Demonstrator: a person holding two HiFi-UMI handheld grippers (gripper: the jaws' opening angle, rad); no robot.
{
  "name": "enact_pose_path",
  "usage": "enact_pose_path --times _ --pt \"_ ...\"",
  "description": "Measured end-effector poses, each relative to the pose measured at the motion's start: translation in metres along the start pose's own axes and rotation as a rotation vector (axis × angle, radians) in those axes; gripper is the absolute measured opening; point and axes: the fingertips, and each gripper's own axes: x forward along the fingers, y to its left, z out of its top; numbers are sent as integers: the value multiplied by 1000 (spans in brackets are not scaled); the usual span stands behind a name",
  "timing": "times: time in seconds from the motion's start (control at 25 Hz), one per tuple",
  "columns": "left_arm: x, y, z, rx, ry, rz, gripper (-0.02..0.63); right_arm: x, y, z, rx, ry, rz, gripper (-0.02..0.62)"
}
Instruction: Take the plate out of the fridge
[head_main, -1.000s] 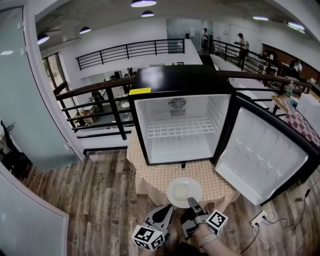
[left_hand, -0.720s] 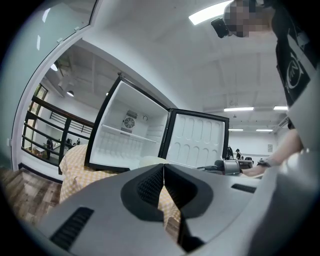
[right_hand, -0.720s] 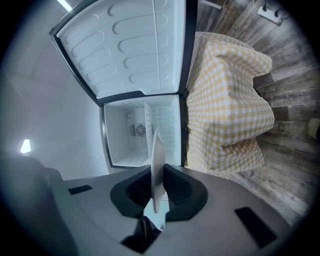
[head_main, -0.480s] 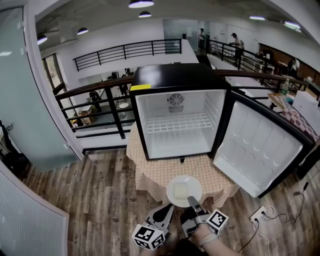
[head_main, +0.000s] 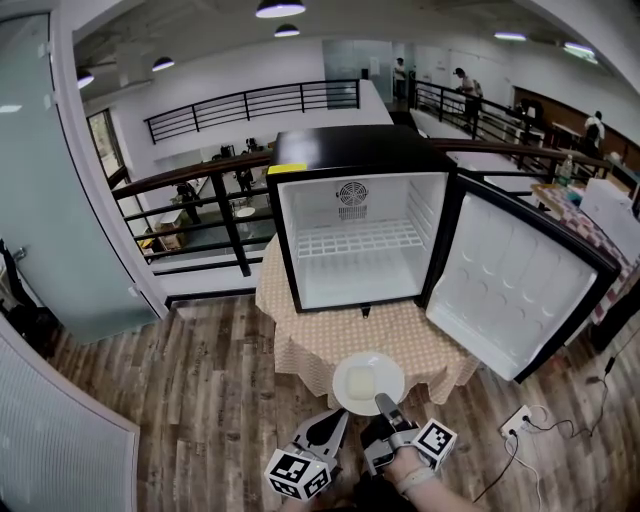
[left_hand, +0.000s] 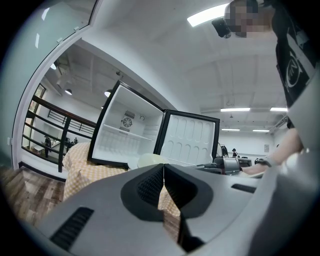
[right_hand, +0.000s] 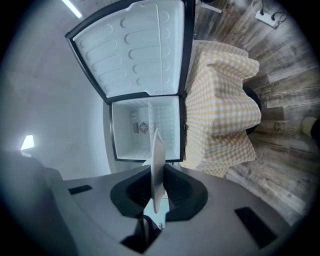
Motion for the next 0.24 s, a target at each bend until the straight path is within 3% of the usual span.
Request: enact_pose_path --times 0.24 --pt "-16 -2 -3 -4 2 0 9 -11 -2 -14 0 1 -5 48"
